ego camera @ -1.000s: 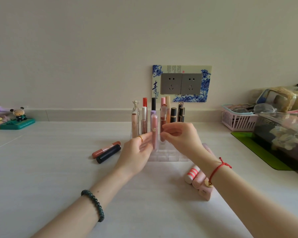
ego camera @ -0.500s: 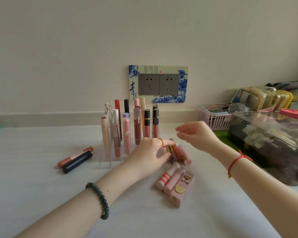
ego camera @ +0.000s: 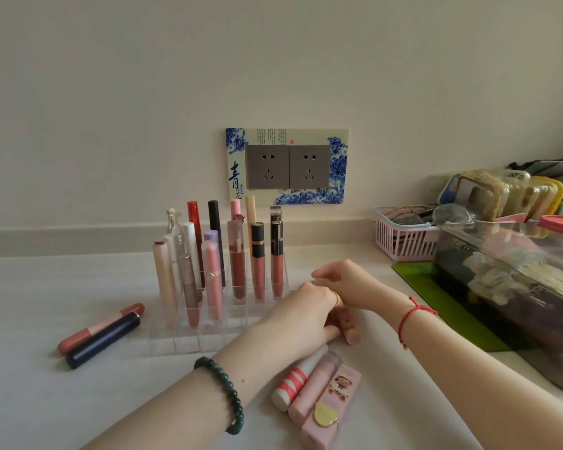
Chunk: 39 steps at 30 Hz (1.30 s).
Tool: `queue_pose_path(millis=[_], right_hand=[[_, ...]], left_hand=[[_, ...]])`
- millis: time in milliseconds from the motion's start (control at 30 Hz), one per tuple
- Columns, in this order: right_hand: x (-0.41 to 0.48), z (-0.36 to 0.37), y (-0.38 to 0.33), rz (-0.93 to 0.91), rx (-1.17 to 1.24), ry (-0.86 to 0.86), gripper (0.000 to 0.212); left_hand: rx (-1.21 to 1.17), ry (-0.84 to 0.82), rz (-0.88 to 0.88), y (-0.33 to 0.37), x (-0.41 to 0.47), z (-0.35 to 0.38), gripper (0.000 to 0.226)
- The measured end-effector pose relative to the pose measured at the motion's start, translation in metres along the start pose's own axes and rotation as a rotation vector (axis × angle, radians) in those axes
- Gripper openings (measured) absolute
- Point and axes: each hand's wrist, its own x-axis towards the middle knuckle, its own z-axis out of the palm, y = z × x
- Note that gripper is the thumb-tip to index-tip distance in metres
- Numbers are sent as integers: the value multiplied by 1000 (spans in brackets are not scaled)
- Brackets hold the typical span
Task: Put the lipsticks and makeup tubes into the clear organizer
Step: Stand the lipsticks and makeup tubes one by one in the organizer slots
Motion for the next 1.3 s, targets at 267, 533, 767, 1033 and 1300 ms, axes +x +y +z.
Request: queue_pose_path(millis=[267,533,767,1033,1300], right_hand=[[0,1,-5,-29,83,-3,15],[-25,-25,-30,-7,426,215,28],[-58,-43,-73,-120,734,279,35],[-72,-31,-114,-253,849,312,29],[-70,-4,-133,-306,768,340,29]], left_hand=[[-48,23,4,0,-1,2,26],[-63,150,48,3,-17,-8,50],[-158,394,118,-4,-45,-16,67],[-595,649,-57,-16,-69,-29,57],[-839,745,-189,-36,-77,-38,24]])
